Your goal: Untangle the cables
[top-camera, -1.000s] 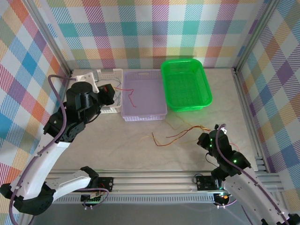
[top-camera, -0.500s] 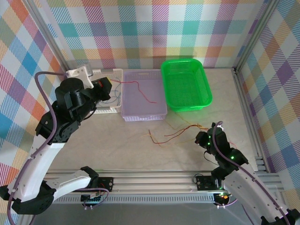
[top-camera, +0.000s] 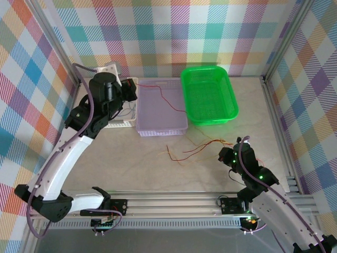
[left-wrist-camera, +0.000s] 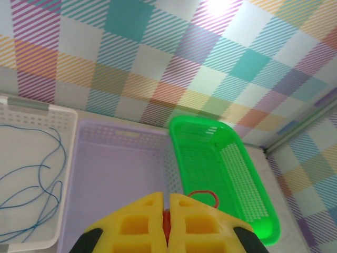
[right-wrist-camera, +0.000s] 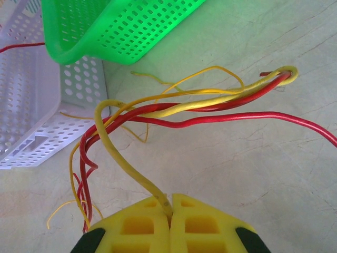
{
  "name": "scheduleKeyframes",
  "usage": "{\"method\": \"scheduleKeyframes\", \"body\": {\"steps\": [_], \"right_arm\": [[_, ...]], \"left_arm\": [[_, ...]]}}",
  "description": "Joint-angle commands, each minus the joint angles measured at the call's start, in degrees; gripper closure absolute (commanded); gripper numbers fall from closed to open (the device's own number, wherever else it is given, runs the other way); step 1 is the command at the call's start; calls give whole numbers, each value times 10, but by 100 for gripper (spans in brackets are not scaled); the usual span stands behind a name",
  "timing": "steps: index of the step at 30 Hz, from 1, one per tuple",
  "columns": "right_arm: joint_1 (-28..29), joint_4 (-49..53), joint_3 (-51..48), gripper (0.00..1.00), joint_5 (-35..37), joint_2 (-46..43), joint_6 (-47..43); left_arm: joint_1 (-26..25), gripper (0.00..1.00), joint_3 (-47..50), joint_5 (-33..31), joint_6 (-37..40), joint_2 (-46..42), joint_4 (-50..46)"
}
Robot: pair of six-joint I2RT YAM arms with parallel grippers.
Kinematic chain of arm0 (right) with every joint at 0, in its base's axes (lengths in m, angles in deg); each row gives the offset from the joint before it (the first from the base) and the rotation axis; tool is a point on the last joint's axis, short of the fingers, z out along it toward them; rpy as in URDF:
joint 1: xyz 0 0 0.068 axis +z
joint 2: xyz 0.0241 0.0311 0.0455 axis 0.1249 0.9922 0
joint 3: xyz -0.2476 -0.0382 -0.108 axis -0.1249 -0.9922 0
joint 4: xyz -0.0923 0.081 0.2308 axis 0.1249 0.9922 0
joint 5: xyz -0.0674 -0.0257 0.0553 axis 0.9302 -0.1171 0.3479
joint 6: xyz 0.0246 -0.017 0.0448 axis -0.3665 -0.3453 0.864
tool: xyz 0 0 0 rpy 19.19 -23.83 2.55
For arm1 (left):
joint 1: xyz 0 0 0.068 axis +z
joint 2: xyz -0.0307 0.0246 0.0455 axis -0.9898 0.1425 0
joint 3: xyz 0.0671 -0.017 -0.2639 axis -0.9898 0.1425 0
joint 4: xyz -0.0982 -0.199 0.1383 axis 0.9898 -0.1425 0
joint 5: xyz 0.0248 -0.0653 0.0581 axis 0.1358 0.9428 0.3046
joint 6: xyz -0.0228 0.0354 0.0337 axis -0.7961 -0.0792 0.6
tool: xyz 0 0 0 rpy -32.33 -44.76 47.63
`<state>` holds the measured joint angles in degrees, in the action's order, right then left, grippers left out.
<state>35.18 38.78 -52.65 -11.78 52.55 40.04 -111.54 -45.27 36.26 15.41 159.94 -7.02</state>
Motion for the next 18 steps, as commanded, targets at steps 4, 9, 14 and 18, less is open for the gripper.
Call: {"method": "scheduleKeyframes", "body": {"steps": [4, 9, 14, 18], "right_arm": [[-4, -23, 9, 100, -11, -4, -16], [-4, -33, 4, 100, -17, 2, -15], [-4, -48, 1, 100, -28, 12, -14], [-4, -65, 4, 100, -45, 27, -18]], "left_arm": [[15, 100, -18, -13, 17, 47, 39], [18, 100, -16, 0, 12, 92, 43], [18, 100, 12, 8, -5, 138, 47], [18, 100, 33, -28, 3, 201, 53]]}}
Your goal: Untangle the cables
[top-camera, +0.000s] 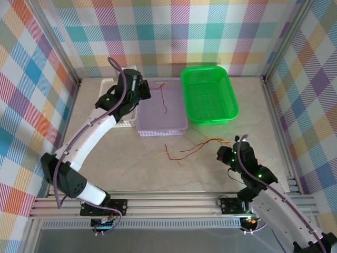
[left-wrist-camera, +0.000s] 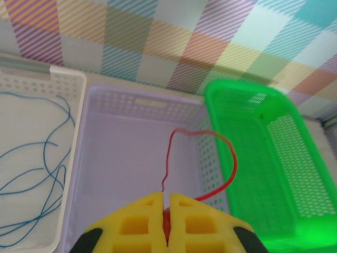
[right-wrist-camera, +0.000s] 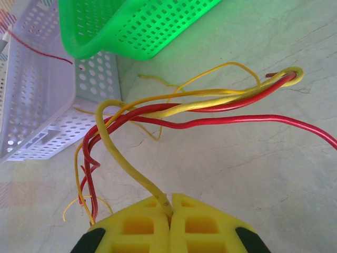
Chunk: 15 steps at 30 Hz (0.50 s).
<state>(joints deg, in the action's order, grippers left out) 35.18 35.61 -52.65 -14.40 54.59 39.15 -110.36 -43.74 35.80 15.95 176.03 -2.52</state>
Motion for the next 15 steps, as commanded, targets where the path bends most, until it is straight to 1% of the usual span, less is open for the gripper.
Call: {"method": "scheduleKeyframes", "body": {"steps": [1, 3, 8, 15], "right_arm": [[-4, -34, 6, 100, -24, 11, -10], [-4, -34, 11, 100, -32, 14, -15], [-4, -26, 16, 100, -43, 7, -24], [-4, -24, 19, 100, -53, 6, -29]], "left_arm": [[7, 100, 16, -29, -5, 58, 1], [7, 100, 14, -24, -13, 88, -8], [6, 100, 33, -21, -40, 125, 5], [-2, 100, 38, 8, -62, 193, 3]]}}
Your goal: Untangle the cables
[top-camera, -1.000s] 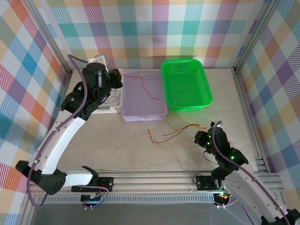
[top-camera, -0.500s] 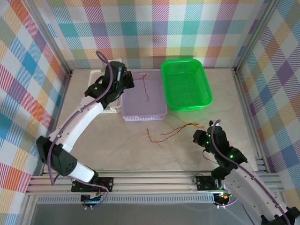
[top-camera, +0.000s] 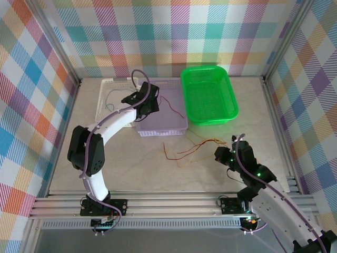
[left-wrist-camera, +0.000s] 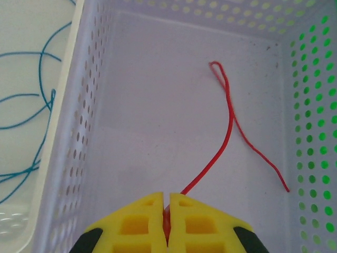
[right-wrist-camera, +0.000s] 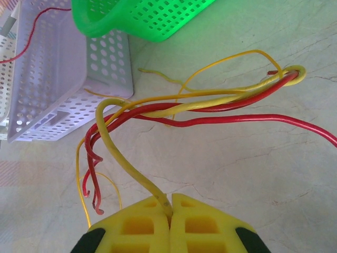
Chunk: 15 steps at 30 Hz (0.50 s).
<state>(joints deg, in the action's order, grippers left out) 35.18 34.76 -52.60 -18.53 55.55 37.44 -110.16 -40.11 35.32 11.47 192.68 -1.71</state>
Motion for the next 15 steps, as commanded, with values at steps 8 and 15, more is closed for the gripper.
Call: {"method": "scheduleKeyframes", "body": {"steps": [8, 15], "right_arm": [[-4, -15, 25, 100, -26, -2, -16], [-4, -10, 32, 100, -32, -1, -20]], "left_arm": [[-17, 100, -20, 8, -14, 92, -27], [-17, 84, -25, 8, -12, 90, -39]]}}
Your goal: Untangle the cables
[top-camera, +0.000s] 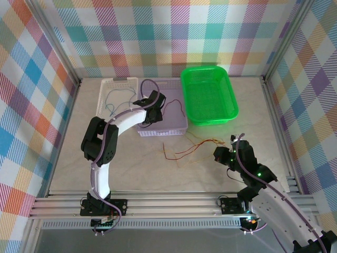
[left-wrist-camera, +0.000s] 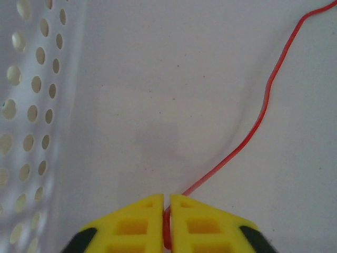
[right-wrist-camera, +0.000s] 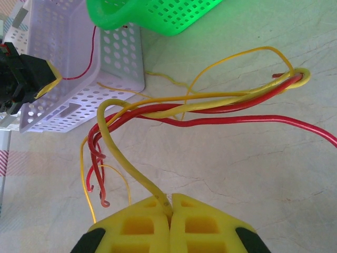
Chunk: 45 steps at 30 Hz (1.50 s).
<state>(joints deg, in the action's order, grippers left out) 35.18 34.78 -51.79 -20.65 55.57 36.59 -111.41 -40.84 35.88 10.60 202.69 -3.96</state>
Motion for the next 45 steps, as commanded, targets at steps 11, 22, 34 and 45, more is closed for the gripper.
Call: {"method": "scheduleKeyframes", "body": {"steps": [11, 22, 34, 45], "right_arm": [[-4, -13, 29, 100, -18, 4, -12], [-4, -62, 33, 100, -82, 38, -38], [-4, -81, 31, 100, -100, 55, -39], [-4, -90, 29, 100, -116, 59, -51]], "left_arm": [[-4, 29, -23, -1, -3, -78, -44], [-18, 19, 43, 168, -61, -219, 3], [-18, 18, 54, 137, -53, -230, -24], [-8, 19, 125, 6, -113, -310, 2]]}}
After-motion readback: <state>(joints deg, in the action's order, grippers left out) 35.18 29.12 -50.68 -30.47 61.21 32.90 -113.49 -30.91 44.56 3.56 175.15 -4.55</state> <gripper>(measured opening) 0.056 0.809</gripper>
